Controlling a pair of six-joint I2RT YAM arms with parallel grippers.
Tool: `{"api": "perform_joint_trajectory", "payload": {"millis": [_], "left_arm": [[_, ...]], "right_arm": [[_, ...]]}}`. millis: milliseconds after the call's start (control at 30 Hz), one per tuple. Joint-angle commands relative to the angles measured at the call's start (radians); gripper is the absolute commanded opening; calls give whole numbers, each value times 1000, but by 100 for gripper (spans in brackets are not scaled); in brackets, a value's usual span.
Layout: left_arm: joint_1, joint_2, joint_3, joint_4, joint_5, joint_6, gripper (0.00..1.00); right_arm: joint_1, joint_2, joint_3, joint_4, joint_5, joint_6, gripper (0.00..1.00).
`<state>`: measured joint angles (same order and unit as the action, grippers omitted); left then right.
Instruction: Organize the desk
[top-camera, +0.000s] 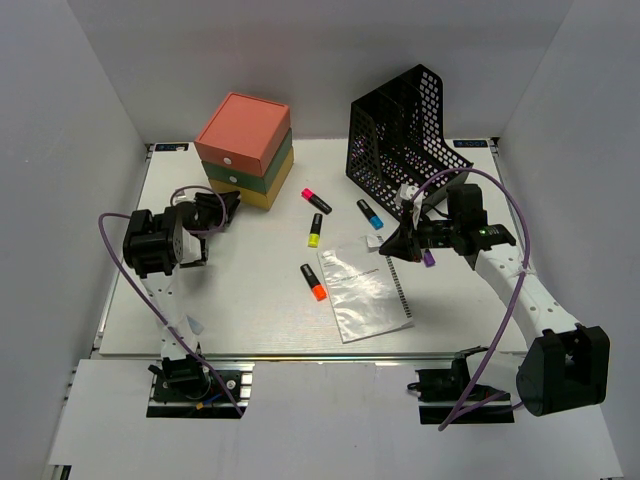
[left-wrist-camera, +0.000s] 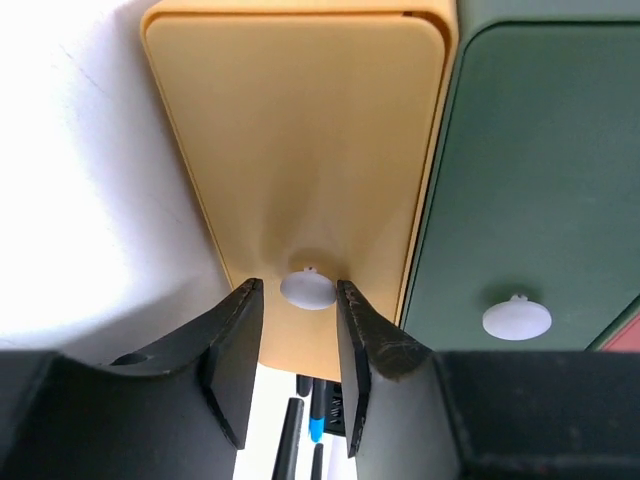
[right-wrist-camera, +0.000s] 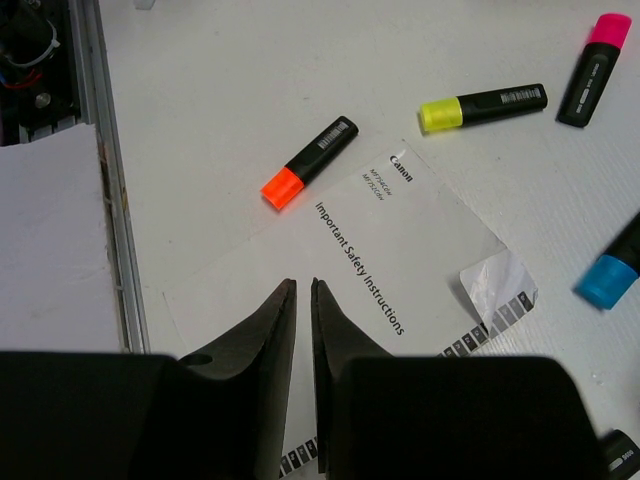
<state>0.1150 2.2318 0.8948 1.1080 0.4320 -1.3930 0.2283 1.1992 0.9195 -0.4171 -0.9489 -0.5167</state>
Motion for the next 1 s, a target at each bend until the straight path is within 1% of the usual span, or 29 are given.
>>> {"api": "perform_joint_trajectory", "payload": {"millis": [0, 200, 533, 667, 967], "left_arm": [[-5, 2, 7, 23, -15, 2, 45], [-5, 9, 13, 26, -13, -4, 36], [-5, 2, -23, 64, -15, -23, 15], [-5, -14, -49, 75, -15, -21, 10], [29, -107, -189, 124, -3, -11, 9]], "right_arm": [[-3, 3, 24, 0, -19, -16, 17], [-1, 5, 24, -3, -18, -17, 17], [-4, 5, 25, -5, -16, -17, 17], [-3, 2, 25, -5, -17, -19, 17], [-3, -3, 25, -6, -19, -16, 17]]}}
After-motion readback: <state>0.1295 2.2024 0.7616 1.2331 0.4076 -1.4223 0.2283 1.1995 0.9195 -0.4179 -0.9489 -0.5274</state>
